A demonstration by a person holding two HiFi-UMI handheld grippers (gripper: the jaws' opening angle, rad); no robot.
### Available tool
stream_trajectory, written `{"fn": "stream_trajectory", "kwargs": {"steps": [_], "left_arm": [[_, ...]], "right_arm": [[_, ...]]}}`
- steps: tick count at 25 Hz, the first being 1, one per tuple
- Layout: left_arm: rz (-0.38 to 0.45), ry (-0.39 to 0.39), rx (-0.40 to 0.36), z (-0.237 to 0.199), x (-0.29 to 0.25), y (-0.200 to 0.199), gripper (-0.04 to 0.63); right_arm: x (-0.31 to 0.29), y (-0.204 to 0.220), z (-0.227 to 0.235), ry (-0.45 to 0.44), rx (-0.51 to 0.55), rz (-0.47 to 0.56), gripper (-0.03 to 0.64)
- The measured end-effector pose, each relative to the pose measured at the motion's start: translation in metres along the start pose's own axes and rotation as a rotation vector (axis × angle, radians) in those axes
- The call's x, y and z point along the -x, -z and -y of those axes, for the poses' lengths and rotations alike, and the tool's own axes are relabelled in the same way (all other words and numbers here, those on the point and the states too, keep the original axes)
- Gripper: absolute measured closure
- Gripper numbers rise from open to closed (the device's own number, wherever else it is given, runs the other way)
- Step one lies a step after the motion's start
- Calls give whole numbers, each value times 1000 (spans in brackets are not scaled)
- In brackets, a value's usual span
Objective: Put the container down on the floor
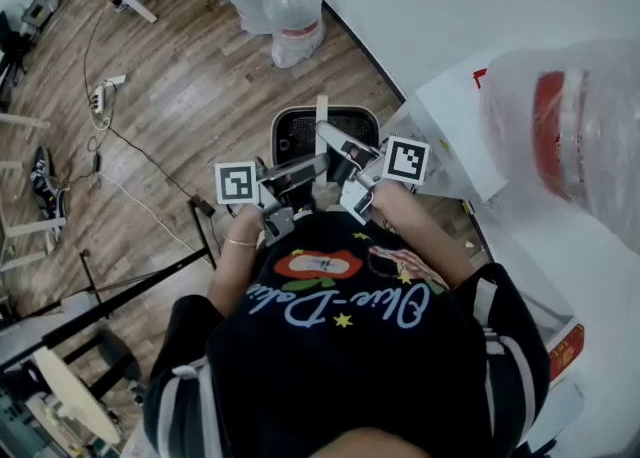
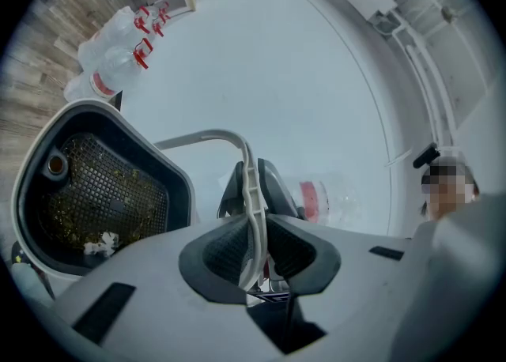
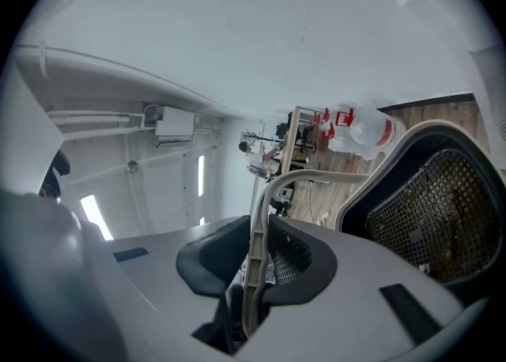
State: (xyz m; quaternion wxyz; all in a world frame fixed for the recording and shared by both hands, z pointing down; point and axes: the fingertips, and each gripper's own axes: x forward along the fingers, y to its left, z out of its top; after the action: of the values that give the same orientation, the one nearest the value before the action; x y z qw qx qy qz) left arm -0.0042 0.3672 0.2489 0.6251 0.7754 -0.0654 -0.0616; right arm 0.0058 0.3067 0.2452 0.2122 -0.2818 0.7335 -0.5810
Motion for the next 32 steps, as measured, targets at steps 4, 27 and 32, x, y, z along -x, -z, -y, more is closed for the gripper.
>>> {"fn": "stream_trajectory", "kwargs": {"steps": [4,27,32], "left_arm": [[25,-18,-13,-3,-6,-4,535],[83,1,-2,-12,-11,-19,534],[27,5,-7,-20,-10,-57,534]], "right_arm": [[0,-7,2,-14,3,-24,558],[-15,-15,10,-21,4,-84,558],[-42,-40,18,18,-1,-41,558]]}}
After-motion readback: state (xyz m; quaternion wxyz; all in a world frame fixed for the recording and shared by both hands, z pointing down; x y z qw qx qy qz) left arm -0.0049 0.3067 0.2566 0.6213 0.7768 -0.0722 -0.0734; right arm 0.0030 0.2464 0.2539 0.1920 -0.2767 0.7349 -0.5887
